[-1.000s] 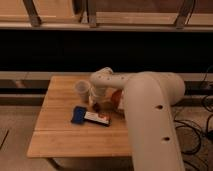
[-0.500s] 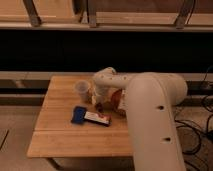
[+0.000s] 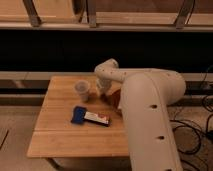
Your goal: Drag the pepper across the table
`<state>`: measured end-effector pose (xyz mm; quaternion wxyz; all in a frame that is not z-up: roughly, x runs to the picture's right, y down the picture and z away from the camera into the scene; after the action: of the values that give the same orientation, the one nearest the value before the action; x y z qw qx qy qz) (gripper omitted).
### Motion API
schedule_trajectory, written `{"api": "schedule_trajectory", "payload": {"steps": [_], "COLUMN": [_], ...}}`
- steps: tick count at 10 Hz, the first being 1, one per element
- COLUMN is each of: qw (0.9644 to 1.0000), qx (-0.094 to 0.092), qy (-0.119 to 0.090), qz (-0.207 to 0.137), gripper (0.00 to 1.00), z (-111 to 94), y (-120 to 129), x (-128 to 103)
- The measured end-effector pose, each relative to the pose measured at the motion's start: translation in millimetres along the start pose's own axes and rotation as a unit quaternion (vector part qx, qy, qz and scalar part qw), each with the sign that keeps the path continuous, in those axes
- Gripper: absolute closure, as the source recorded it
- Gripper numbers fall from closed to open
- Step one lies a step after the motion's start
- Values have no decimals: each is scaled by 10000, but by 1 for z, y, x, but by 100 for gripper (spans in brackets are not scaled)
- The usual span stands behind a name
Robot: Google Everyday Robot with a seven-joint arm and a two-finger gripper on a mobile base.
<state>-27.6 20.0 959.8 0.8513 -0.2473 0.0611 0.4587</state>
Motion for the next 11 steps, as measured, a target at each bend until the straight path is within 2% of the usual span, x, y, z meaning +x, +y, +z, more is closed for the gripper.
{"api": "schedule_trajectory", "payload": {"steps": [1,2,3,4,6,7,8,9,11], "qw": [9995,9974,9953,9910,9753,9686,9602,9538,9471], "qx": [-4,9,26,61,59,19,-57,-105,-148], "qy": [-91,-236,-322,-435,-600,-625,-639,-662,-686], "qz": [-309,-688,-916,-1265,-2126,-2408,-2720,-2929,-3131], "gripper": [100,100,100,100,100,100,100,97,90], "z": [1,2,2,0,-10,-14,-16,-18,-21], "y": [2,0,-4,-9,-13,-13,-12,-12,-11], "x": [-15,-34,-45,-59,-83,-89,-95,-99,-103]}}
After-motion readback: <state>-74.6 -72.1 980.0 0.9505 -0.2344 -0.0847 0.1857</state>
